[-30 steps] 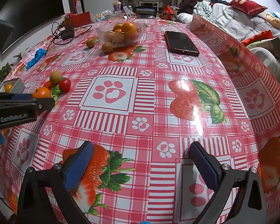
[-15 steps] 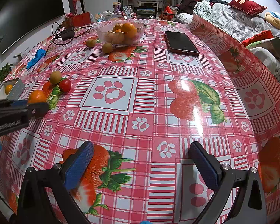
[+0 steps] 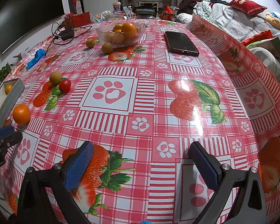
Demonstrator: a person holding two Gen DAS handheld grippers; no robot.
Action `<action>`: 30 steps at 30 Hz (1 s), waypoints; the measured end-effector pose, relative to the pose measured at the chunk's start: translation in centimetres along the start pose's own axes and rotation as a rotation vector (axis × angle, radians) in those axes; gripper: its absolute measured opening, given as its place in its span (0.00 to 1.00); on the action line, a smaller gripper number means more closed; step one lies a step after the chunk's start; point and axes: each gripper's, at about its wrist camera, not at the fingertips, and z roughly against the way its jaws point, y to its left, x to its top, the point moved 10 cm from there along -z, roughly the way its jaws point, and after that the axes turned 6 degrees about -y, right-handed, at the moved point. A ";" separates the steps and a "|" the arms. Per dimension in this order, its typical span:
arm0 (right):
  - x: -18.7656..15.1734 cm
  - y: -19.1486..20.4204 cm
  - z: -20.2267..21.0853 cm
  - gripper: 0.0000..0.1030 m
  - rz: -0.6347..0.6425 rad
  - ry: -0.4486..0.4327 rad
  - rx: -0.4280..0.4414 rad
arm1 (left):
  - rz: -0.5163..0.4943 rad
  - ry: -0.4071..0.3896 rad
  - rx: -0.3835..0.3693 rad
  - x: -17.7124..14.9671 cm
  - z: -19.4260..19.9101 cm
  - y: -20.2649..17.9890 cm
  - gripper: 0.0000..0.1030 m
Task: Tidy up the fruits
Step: 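Move the left gripper to another orange mandarin on the tablecloth, then close the left gripper on the mandarin while the right gripper grasps a red cherry tomato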
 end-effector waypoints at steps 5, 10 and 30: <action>0.0 0.0 0.0 1.00 0.000 0.000 0.000 | 0.001 -0.040 -0.012 0.9 1.0 0.1 0.45; 0.0 0.0 0.0 1.00 0.000 -0.001 -0.001 | 0.008 -0.056 -0.011 2.2 0.7 0.0 0.57; 0.0 -0.1 -0.3 1.00 0.003 0.021 -0.005 | 0.016 -0.011 -0.031 2.3 -1.6 -0.1 0.40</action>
